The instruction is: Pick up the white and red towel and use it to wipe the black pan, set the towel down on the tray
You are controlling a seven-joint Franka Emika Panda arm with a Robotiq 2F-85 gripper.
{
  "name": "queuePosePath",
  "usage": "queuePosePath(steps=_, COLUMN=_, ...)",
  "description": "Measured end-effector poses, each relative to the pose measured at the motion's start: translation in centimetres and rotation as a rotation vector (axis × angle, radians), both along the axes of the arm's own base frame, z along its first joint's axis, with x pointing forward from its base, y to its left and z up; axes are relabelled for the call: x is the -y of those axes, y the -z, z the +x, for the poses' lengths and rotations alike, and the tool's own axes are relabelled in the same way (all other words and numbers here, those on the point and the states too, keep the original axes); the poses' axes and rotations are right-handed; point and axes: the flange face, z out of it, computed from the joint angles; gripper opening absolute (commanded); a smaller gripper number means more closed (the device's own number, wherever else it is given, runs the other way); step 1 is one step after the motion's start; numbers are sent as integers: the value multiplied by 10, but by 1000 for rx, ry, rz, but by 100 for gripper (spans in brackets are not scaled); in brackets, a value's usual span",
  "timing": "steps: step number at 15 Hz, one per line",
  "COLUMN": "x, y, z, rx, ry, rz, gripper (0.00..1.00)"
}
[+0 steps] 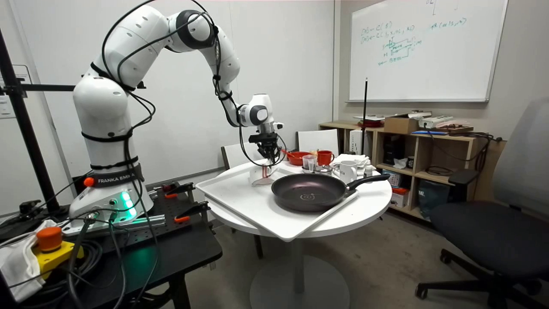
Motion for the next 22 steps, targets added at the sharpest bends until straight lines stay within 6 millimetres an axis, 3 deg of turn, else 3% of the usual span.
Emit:
queuePosePath(steps=6, x=16, y=-6, z=24, rx=-118, ry=92, rz=1, gripper=3)
queuePosePath(steps=11, x=25, y=22, z=36, rx=-204, ry=129, rz=-4, gripper=3)
queuePosePath(steps=16, x=22, y=58, z=40, rx=-255, ry=115, rz=-7, gripper=3)
queuePosePath(steps=20, x=19, y=65, z=45, rx=-251, ry=101, rz=-9, gripper=4)
queuePosePath(steps=21, x=18, y=63, z=46, rx=-245, ry=97, rz=-11, gripper=33)
queuePosePath(steps=22, x=16, y=62, z=47, rx=-239, ry=92, rz=-12, gripper=37)
